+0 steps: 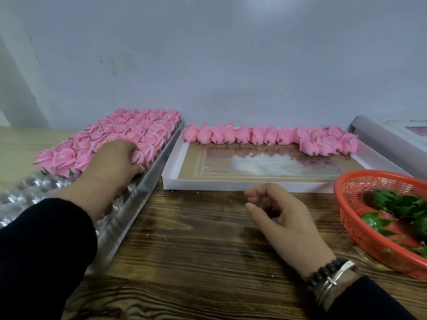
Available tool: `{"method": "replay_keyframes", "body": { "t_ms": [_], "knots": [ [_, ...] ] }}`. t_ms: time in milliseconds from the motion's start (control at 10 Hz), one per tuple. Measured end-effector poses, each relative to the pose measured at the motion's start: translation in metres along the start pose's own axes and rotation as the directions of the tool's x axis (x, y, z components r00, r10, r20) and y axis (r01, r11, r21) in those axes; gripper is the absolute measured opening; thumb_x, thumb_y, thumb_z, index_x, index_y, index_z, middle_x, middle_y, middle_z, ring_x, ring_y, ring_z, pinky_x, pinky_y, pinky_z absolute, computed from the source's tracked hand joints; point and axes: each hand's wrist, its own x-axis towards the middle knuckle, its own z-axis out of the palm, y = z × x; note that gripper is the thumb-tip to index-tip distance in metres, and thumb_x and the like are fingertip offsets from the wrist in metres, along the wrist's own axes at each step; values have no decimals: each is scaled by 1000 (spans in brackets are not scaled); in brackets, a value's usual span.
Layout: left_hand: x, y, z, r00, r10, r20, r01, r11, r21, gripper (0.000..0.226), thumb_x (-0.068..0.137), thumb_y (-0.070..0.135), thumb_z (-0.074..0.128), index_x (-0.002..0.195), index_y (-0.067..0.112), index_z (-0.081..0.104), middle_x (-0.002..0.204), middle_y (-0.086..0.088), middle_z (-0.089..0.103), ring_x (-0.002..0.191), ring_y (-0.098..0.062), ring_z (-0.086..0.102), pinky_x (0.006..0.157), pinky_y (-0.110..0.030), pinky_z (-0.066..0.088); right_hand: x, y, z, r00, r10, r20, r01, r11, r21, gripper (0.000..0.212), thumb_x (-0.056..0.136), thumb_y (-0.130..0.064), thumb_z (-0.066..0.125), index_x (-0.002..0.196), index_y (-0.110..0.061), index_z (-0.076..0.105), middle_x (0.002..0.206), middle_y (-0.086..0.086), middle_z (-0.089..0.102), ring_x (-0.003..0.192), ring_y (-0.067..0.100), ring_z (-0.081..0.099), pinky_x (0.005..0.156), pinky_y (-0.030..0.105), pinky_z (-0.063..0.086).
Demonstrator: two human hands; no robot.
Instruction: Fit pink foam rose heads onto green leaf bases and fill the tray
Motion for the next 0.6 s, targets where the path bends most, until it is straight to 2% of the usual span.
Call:
{"method": "replay_keyframes", "body": {
  "t_ms": [100,200,300,400,500,600],
  "knots": [
    [0,2,1,997,-42,67,39,998,39,25,72,5,73,95,-1,66,94,-20,64,76,-25,48,66,-29,36,0,-1,-1,1000,7,21,-7,1000,-7,18,81,-15,64,89,-30,60,88,-9,61,75,5,56,66,13,44],
    [1,2,2,991,-83,107,77,995,59,24,73,5,73,95,-4,67,94,-21,66,78,-29,56,69,-33,45,-1,-2,-1,999,11,31,-10,1000,-29,18,81,-14,64,89,-29,60,90,-10,60,74,7,55,65,12,43],
    [0,1,1,984,-119,135,112,992,58,14,75,5,71,85,-3,67,85,-22,66,71,-30,58,65,-31,46,0,-1,-1,999,8,35,-6,999,-41,19,81,-14,64,89,-30,60,90,-10,60,73,8,54,64,11,42],
    [-5,2,1,982,-89,164,81,995,56,11,83,7,62,81,-3,63,73,-17,59,65,-29,54,60,-32,45,0,-1,-2,998,20,53,-18,999,-47,17,82,-16,63,90,-30,60,91,-11,60,74,9,54,65,12,43],
    [-8,3,0,974,-81,213,25,967,253,26,91,25,52,100,1,56,92,-15,51,86,-31,51,76,-37,45,-1,1,-1,998,10,57,-7,998,-56,17,82,-16,63,90,-30,60,90,-11,60,72,9,54,64,11,42],
    [-21,10,-8,992,-49,117,-13,876,482,54,87,47,52,124,10,43,121,-19,50,114,-34,46,96,-42,41,-1,1,-2,999,15,51,-12,998,-54,17,82,-16,63,89,-31,60,89,-12,60,73,8,54,64,11,42]
  ]
}}
